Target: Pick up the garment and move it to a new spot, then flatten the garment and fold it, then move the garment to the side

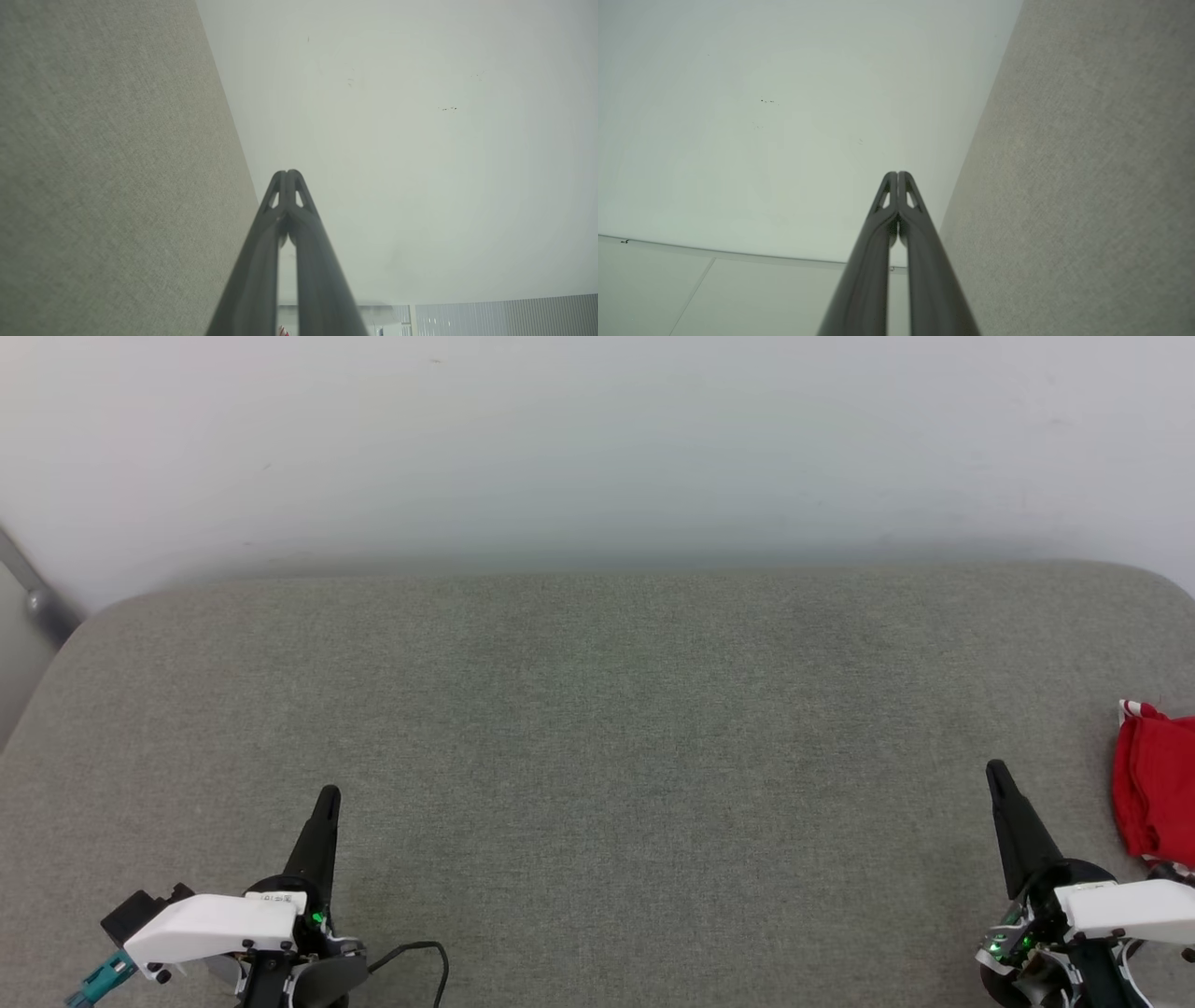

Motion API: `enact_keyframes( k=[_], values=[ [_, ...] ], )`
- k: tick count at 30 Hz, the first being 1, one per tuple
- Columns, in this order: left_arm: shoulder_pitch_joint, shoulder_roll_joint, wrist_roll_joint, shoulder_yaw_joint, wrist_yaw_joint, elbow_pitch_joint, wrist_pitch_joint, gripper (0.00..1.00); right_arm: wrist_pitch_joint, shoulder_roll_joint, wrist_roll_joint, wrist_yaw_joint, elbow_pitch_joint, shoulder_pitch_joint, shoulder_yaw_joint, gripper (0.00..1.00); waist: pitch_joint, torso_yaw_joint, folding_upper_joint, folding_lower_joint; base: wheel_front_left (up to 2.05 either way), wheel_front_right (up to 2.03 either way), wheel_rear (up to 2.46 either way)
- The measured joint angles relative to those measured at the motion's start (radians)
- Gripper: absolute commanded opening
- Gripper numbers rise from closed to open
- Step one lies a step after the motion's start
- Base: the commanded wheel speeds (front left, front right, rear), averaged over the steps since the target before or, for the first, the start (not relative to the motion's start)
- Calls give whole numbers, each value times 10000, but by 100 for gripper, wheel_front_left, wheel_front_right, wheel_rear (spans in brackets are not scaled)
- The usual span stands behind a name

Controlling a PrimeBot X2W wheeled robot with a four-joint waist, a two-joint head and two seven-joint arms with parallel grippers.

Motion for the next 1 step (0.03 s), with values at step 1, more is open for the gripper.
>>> enact_keyframes(
  k=[1],
  values=[
    [-2,-15,-54,23,-29,2,17,0,10,0,73,0,21,-8,-6,0,4,0,0,0,0,0,0]
  ],
)
